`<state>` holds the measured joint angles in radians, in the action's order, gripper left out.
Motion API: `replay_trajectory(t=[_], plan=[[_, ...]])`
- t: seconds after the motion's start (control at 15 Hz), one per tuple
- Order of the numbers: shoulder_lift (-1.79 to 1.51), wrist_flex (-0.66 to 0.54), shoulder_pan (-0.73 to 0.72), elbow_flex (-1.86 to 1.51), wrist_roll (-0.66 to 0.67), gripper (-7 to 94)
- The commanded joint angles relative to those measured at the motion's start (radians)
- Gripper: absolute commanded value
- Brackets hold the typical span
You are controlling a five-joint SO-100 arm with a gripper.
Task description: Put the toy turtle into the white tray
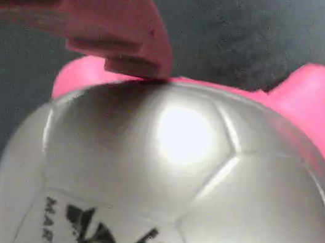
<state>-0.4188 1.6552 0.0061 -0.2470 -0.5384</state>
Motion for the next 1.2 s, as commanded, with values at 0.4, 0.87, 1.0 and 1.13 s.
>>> replay_trajectory(t=[0.4, 0.87, 1.0, 1.13], plan=[[-0.069, -0.018, 0.003, 0.015, -0.009, 0], [-0.518, -0.037, 0.023, -0.33, 0.08, 0], [-0.676, -0.037, 0.055, -0.431, 0.129, 0], [-0.836, -0.031, 0.107, -0.529, 0.192, 0]])
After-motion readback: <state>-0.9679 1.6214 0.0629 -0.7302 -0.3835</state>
